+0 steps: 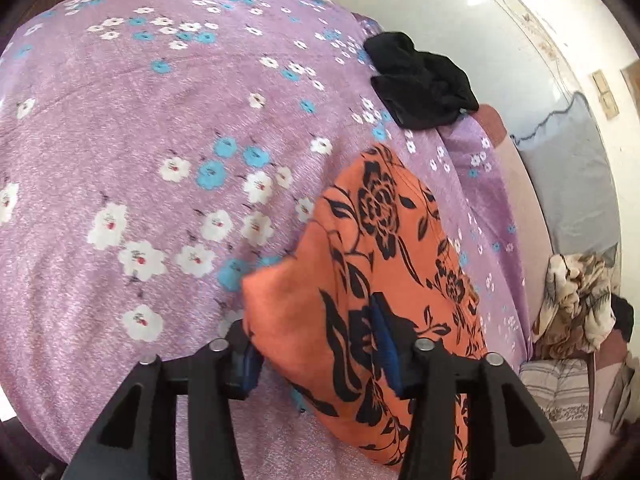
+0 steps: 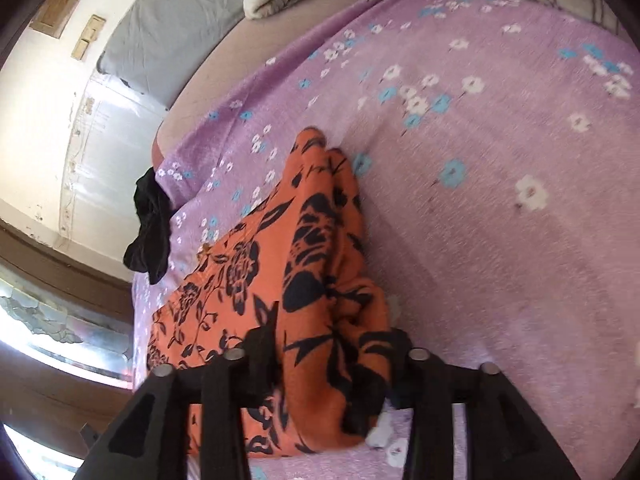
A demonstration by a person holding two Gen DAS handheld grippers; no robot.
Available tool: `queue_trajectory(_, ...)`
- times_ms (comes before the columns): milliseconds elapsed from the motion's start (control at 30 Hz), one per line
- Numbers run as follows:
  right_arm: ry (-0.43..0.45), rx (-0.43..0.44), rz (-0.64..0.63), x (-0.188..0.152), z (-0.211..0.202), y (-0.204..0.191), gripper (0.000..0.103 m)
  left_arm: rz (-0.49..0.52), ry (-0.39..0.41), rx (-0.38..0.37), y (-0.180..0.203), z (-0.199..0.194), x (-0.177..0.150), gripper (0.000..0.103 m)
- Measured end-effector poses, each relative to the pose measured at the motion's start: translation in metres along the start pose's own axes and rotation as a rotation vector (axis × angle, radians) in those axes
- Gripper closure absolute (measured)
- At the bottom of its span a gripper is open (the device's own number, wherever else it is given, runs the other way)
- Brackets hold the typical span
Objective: Fold small clothes
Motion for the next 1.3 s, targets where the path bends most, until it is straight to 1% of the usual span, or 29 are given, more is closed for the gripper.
queue_trajectory(33, 0.073, -0.056, 0.014, 0.000, -0.015, 0.005, 0.036, -0.017, 0.003, 0.007, -0.007, -0.004, 0.001, 0.049)
queue_trajectory(67, 0.123, -0.104, 0.024, 0.001, -0.027, 0.010, 0.036, -0.031, 0.000, 0.011, -0.012, -0.006, 0.001, 0.049)
queue_trajectory(100, 0.159, -0.118, 0.032, 0.002, -0.037, 0.012, 0.036, -0.046, -0.003, 0.015, -0.017, -0.009, 0.001, 0.049)
queue_trajectory(133, 0.184, -0.092, 0.031, 0.003, -0.045, 0.012, 0.036, -0.062, 0.000, 0.017, -0.022, -0.013, -0.001, 0.049)
queue_trajectory(167, 0.190, -0.053, 0.013, 0.005, -0.048, 0.006, 0.036, -0.077, 0.005, 0.016, -0.026, -0.015, -0.003, 0.049)
queue_trajectory(233, 0.166, 0.004, -0.079, 0.003, -0.047, -0.017, 0.037, -0.092, 0.009, 0.003, -0.031, -0.022, -0.008, 0.049)
queue_trajectory(300, 0.121, 0.049, -0.197, -0.007, -0.036, -0.051, 0.039, -0.089, 0.025, -0.027, -0.031, -0.031, -0.018, 0.049)
queue_trajectory(367, 0.043, 0.093, -0.315, -0.024, -0.014, -0.090, 0.051, -0.043, 0.024, -0.044, -0.024, -0.033, -0.030, 0.049)
queue_trajectory(433, -0.022, 0.129, -0.418, -0.047, 0.007, -0.121, 0.054, -0.006, -0.028, -0.059, -0.016, -0.022, -0.040, 0.048)
queue_trajectory(467, -0.050, 0.152, -0.458, -0.058, 0.015, -0.133, 0.054, -0.004, -0.063, -0.073, -0.014, -0.014, -0.042, 0.048)
queue_trajectory(533, -0.102, 0.178, -0.515, -0.076, 0.032, -0.152, 0.055, -0.024, -0.121, -0.070, -0.012, 0.004, -0.042, 0.048)
queue_trajectory(567, -0.120, 0.185, -0.532, -0.084, 0.041, -0.158, 0.055, -0.040, -0.115, -0.074, -0.013, 0.007, -0.040, 0.048)
queue_trajectory(600, -0.137, 0.196, -0.545, -0.089, 0.047, -0.163, 0.055, -0.051, -0.093, -0.078, -0.011, 0.007, -0.038, 0.048)
queue_trajectory(700, -0.169, 0.231, -0.551, -0.090, 0.063, -0.171, 0.055, -0.034, -0.024, -0.047, -0.002, 0.007, -0.027, 0.045)
queue_trajectory(767, -0.217, 0.264, -0.523, -0.086, 0.077, -0.172, 0.055, -0.053, -0.007, -0.032, 0.000, 0.014, -0.020, 0.045)
queue_trajectory(800, -0.260, 0.259, -0.501, -0.085, 0.090, -0.171, 0.054, -0.065, 0.002, -0.031, 0.000, 0.018, -0.018, 0.045)
queue_trajectory(867, -0.393, 0.203, -0.446, -0.089, 0.123, -0.161, 0.056, -0.052, 0.033, -0.006, 0.005, 0.021, -0.018, 0.045)
queue_trajectory(900, -0.375, 0.205, -0.439, -0.088, 0.124, -0.158, 0.062, -0.032, 0.040, 0.015, 0.009, 0.023, -0.019, 0.046)
queue_trajectory(933, -0.374, 0.223, -0.431, -0.086, 0.121, -0.158, 0.064, -0.014, 0.045, 0.033, 0.013, 0.024, -0.019, 0.046)
queue_trajectory(1033, -0.439, 0.256, -0.388, -0.078, 0.111, -0.155, 0.064, -0.009, 0.052, 0.034, 0.014, 0.027, -0.014, 0.046)
queue_trajectory(1133, -0.414, 0.280, -0.348, -0.068, 0.098, -0.145, 0.062, -0.007, 0.065, 0.039, 0.015, 0.029, -0.012, 0.046)
queue_trajectory(1167, -0.397, 0.289, -0.336, -0.065, 0.095, -0.143, 0.059, 0.000, 0.072, 0.047, 0.016, 0.029, -0.012, 0.050)
queue_trajectory(1200, -0.381, 0.309, -0.326, -0.063, 0.090, -0.141, 0.058, 0.009, 0.076, 0.057, 0.017, 0.030, -0.013, 0.055)
queue_trajectory(1233, -0.371, 0.332, -0.328, -0.063, 0.087, -0.142, 0.058, 0.016, 0.074, 0.064, 0.017, 0.032, -0.012, 0.066)
queue_trajectory(1267, -0.370, 0.346, -0.342, -0.065, 0.085, -0.145, 0.058, 0.019, 0.069, 0.058, 0.017, 0.034, -0.012, 0.072)
queue_trajectory(1300, -0.368, 0.347, -0.363, -0.068, 0.084, -0.148, 0.058, 0.022, 0.066, 0.050, 0.017, 0.035, -0.012, 0.076)
Point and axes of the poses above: each gripper's, at about its wrist camera, not at the fingertips, and z roughly the way its jaws point, y to its right, x to its top, the point moved 2 cm from there along z, roughly the way its jaws point, and after that the axes turned 11 degrees about -y, right-handed, at the moved point
